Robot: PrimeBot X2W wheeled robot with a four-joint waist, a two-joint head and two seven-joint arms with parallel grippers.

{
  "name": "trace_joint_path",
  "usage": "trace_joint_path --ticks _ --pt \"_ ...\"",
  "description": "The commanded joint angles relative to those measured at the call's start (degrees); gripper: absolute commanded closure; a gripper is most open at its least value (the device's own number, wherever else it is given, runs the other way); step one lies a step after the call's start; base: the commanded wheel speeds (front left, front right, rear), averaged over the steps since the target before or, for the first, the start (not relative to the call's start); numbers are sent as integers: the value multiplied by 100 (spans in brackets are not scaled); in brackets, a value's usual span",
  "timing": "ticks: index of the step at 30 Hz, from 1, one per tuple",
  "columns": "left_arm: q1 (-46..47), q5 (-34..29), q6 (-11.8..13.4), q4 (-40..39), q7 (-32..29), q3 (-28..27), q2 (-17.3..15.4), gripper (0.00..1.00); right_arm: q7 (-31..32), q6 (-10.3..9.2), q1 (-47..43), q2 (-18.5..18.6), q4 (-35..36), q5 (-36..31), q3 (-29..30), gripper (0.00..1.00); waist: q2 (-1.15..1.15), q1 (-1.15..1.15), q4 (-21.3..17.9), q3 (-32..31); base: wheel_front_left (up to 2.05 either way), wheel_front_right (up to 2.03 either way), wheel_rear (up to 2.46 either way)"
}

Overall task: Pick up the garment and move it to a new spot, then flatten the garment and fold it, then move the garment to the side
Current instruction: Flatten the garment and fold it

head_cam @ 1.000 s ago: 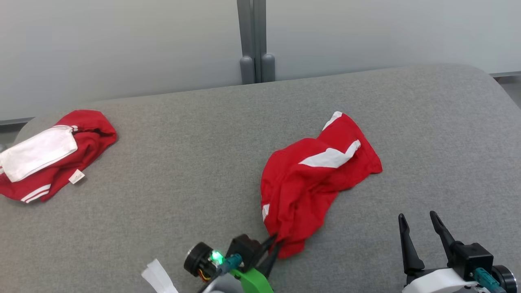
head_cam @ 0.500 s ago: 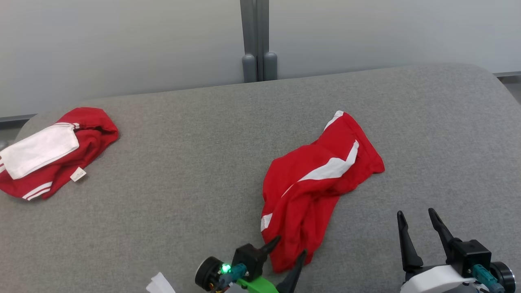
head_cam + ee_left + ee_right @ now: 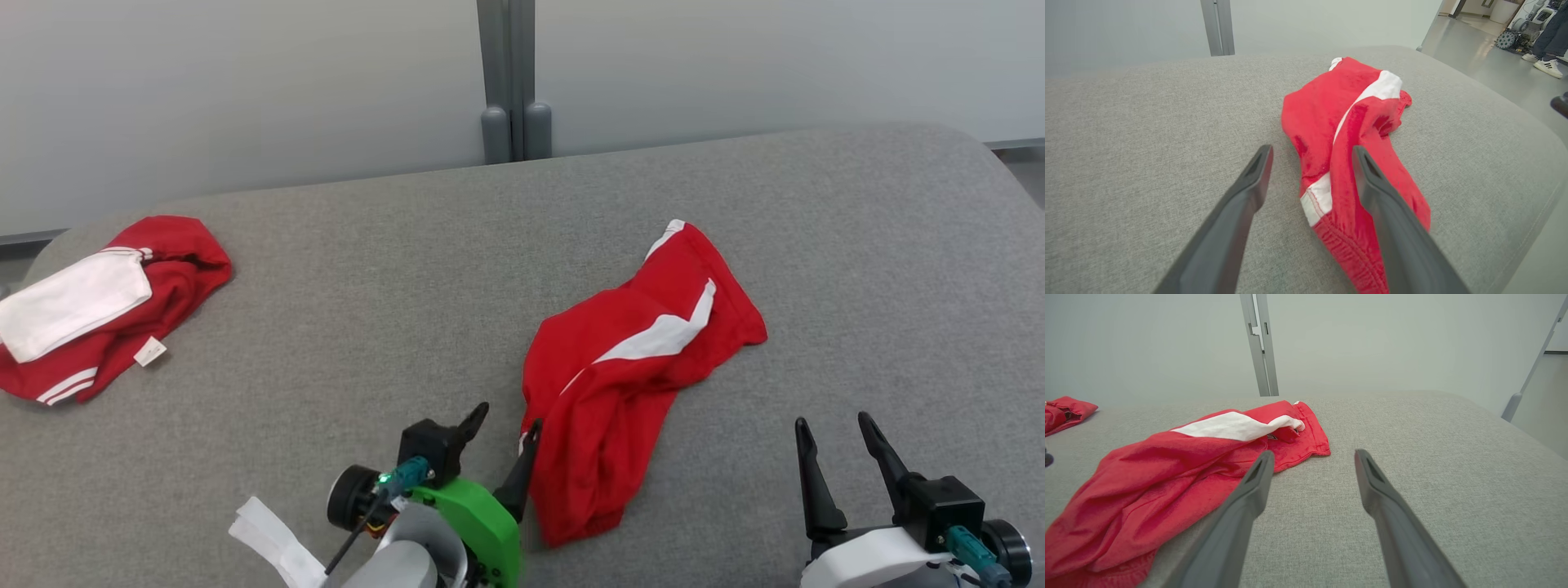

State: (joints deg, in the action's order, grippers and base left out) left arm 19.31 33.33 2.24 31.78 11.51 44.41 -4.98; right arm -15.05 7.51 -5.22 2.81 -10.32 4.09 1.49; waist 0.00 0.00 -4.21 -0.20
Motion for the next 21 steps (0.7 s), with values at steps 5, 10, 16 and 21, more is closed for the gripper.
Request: trace_joint_path --ticks 5,10,16,21 --pt "338 201 -151 572 -212 -36 50 0 -20 -4 144 15 4 -23 -22 0 0 0 -235 242 0 0 0" --pt "483 398 -433 970 -402 84 129 0 -20 -4 220 14 -4 -21 0 0 0 0 -382 347 0 0 0" --pt "642 447 -571 1279 -354 204 167 100 -20 -4 249 15 -19 33 14 0 0 0 -514 381 0 0 0" --pt "979 297 -403 1480 7 106 57 100 -20 -4 244 14 -29 40 58 0 0 0 -524 338 0 0 0"
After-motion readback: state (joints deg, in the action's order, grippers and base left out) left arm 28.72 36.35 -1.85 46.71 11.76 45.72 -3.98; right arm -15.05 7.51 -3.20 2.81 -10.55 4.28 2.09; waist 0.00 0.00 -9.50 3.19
